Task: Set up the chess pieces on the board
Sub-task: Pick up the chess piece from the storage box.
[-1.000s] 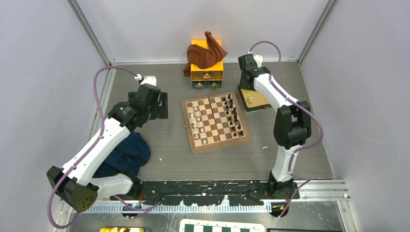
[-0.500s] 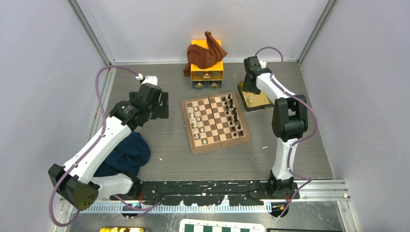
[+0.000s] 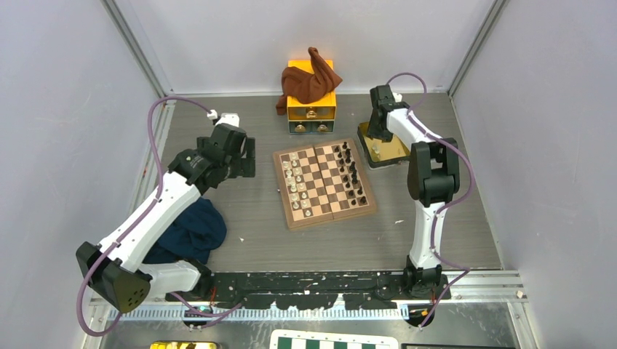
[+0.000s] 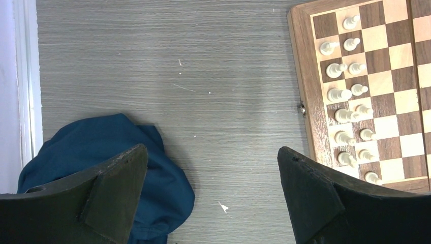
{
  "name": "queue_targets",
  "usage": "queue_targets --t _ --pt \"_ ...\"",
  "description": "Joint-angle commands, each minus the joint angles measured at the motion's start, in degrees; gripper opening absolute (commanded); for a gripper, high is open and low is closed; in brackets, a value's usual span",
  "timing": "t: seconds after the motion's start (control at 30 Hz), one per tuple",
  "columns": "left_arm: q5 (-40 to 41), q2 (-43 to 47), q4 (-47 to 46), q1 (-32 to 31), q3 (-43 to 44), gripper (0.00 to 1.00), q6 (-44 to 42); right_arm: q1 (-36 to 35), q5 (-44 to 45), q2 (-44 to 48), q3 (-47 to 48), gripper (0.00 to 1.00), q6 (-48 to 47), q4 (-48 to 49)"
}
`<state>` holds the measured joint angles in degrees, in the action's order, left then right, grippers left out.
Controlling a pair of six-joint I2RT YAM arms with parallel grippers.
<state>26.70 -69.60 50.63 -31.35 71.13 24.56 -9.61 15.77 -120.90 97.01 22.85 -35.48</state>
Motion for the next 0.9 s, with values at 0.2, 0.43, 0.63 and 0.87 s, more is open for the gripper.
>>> queue_targets --t 0.2,0.43,0.63,0.87 --pt "0.5 -0.8 -1.5 0.3 2.6 0.99 -1.1 0.4 -1.4 -2.4 5.2 0.42 0.2 0.7" --pt "0.6 -1.4 -1.9 0.5 2.6 0.99 -1.4 0.4 -1.9 -3.7 6.1 0.40 0.5 0.2" --pt "0.4 -1.9 -2.4 0.9 2.7 1.00 -2.0 0.4 -2.1 -4.1 6.2 0.38 0.7 -0.3" --pt "-0.2 -2.4 -2.8 1.4 2.9 1.00 -2.4 0.4 -2.2 -3.4 5.4 0.37 0.8 -0.8"
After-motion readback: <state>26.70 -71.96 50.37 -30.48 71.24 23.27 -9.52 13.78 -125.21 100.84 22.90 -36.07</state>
